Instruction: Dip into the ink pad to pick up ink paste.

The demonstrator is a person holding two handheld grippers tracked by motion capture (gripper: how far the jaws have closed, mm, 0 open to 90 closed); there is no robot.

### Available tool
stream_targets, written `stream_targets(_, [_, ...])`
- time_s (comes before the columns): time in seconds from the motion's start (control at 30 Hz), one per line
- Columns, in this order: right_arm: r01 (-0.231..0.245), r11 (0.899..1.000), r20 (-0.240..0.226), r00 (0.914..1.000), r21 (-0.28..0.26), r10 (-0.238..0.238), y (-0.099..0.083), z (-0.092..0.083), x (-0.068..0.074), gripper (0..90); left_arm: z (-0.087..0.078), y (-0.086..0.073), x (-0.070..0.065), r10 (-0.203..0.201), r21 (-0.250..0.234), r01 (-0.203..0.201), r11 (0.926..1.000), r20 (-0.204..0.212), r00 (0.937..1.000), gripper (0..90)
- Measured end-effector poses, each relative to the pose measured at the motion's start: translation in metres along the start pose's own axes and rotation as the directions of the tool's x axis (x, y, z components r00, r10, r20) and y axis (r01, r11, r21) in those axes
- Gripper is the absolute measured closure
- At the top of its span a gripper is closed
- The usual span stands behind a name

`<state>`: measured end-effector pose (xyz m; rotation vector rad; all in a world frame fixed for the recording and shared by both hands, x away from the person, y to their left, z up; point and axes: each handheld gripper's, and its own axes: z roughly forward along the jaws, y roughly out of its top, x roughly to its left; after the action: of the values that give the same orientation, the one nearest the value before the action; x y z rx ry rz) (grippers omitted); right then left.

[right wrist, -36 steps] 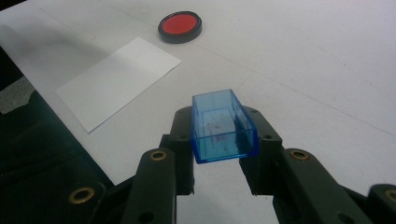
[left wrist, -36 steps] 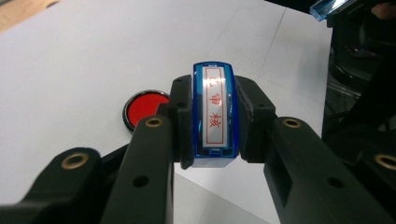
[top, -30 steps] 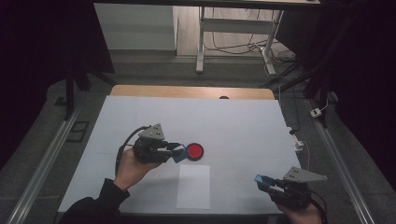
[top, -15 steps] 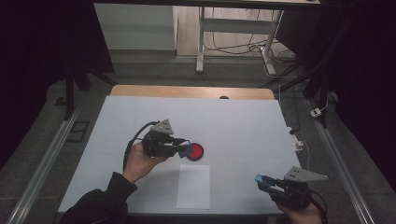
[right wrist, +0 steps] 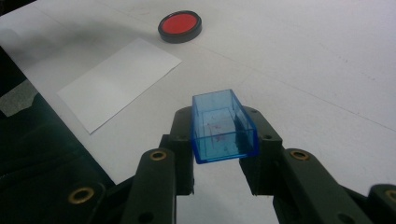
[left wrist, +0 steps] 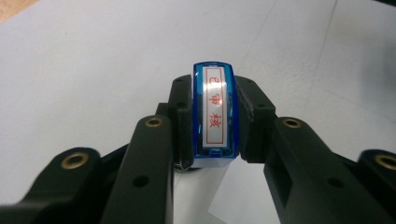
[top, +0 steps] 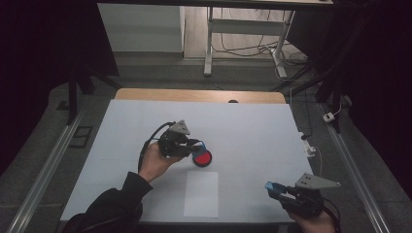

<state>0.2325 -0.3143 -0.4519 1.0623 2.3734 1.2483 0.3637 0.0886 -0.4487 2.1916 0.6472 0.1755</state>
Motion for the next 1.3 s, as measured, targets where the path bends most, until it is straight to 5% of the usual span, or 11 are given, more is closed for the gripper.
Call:
stream_targets(0.67, [0.007, 1.0, -0.001, 1.0, 0.007, -0.007, 0.0, 0.001, 0.0, 68.1, 0.04, -0.004, 0.014, -0.012, 0.083, 0.014, 0.9964, -0.023, 0.9996, 69.9])
stream_targets(1.3, [0.007, 1.0, -0.001, 1.0, 0.008, -0.007, 0.0, 0.0, 0.0, 68.0, 0.05, -0.006, 0.013, 0.006, 0.115, -0.001, 0.9934, -0.043, 0.9991, 70.1])
